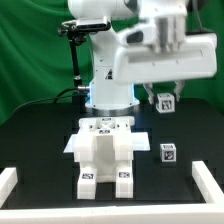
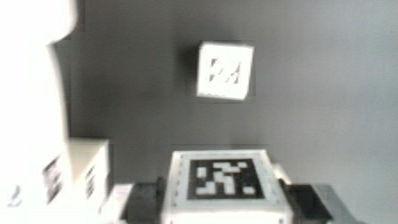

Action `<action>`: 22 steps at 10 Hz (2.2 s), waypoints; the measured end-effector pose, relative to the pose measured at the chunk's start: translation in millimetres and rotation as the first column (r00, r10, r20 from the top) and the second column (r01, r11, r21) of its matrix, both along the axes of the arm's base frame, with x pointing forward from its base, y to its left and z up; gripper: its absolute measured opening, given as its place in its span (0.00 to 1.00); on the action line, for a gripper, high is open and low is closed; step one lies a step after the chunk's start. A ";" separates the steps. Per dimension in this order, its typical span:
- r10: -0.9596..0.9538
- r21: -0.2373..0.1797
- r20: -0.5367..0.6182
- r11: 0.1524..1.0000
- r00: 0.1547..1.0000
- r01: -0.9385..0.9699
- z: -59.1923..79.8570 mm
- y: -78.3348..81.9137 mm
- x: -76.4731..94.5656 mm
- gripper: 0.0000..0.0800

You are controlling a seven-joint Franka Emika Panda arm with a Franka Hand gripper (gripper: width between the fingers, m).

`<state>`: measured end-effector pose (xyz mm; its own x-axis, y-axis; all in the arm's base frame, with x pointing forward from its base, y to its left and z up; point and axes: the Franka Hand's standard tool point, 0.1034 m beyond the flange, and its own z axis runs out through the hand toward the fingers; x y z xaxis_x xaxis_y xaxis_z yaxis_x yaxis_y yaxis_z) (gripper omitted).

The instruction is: Assemble chair

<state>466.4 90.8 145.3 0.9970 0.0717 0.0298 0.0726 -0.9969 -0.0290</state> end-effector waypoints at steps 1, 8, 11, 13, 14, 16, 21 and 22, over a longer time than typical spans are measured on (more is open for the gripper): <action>-0.033 -0.008 0.003 0.999 0.999 0.033 0.6 3.7 1.2 0.36; 0.107 -0.012 0.022 0.994 0.994 -0.106 5.2 -35.1 15.2 0.36; 0.160 -0.032 0.031 0.987 0.987 -0.159 -0.5 -58.5 28.0 0.36; 0.184 -0.052 0.059 0.982 0.981 -0.181 -6.4 -71.4 35.4 0.36; 0.194 -0.059 0.062 0.980 0.979 -0.190 -10.3 -76.1 37.6 0.36; 0.199 -0.066 0.053 0.978 0.978 -0.196 -17.5 -82.0 36.8 0.36; 0.200 -0.069 0.059 0.978 0.978 -0.196 -18.8 -82.1 37.9 0.36; 0.200 -0.070 0.060 0.978 0.978 -0.195 -18.9 -82.5 38.8 0.36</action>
Offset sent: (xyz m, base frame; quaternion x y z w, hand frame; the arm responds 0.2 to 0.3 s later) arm 0.0000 0.0000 0.0000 0.0000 0.0000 0.0000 1.0000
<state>505.2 8.4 126.3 0.9589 0.2710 0.0845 0.2680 -0.9624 0.0455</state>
